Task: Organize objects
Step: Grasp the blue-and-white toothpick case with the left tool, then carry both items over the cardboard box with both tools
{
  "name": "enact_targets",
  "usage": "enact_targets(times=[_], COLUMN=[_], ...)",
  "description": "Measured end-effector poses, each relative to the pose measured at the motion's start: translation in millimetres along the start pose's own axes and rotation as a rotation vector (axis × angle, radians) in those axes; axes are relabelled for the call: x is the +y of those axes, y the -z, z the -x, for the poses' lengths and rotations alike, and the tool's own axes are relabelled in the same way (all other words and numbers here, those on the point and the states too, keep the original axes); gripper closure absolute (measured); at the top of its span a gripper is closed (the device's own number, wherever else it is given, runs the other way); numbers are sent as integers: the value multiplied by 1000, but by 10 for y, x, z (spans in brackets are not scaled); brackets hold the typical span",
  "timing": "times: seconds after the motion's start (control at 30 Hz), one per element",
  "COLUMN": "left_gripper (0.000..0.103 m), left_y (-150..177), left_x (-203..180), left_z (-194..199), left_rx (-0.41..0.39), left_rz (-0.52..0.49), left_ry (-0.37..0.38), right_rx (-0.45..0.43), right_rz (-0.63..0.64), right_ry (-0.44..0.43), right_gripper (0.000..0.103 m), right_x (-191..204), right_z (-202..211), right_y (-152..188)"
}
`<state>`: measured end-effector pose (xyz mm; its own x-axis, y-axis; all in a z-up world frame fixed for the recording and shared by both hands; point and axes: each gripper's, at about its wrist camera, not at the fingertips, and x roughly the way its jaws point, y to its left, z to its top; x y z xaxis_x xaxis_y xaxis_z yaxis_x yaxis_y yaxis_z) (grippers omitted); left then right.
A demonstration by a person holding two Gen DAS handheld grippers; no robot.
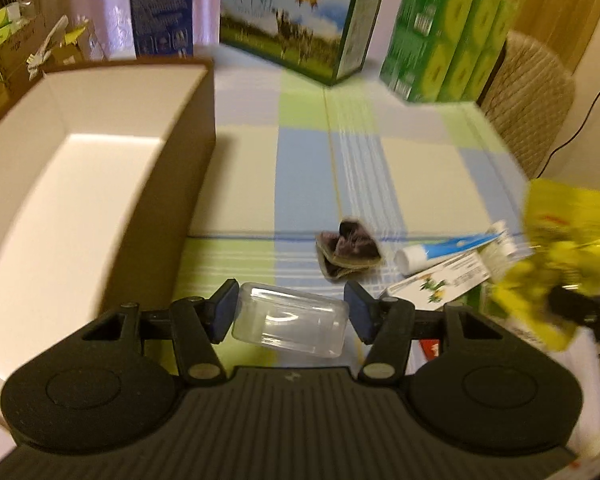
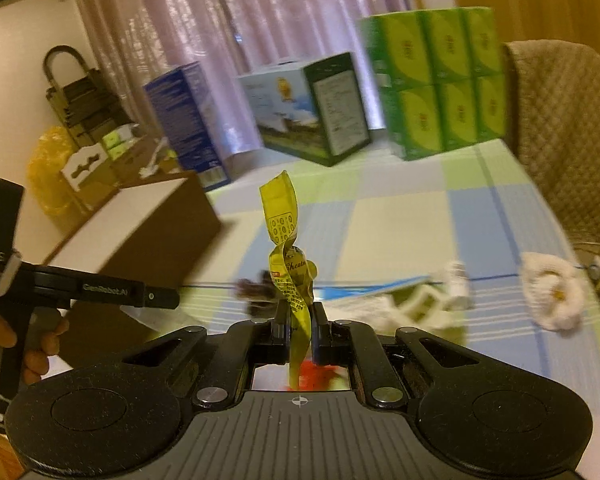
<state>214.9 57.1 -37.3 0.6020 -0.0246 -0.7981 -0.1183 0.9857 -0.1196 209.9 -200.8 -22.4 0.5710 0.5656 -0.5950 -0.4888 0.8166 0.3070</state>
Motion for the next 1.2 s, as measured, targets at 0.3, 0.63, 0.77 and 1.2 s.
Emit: enact_targets(times=[0.3,0.63,0.77,1.2], left_gripper=[50,50,50,50], left_y=[-170,-204,-168,-90], left_x=[514,1392,1703,2266], left_z=[829,1201,1180,746], left_rx=[-157,-218,-195,-85], left_rz=[26,89,111,137], left_ry=[37,-79,-128,-174], right_rx=[3,73,117,290], right_rz=[46,54,41,39], right_ry=[-136,-290,-320,-251], right_gripper=[97,97,97,97], right_x=[803,1757,2005,2461], right_z=[-208,-676,-911,-1639], right_y=[-253,-416,-421,-321])
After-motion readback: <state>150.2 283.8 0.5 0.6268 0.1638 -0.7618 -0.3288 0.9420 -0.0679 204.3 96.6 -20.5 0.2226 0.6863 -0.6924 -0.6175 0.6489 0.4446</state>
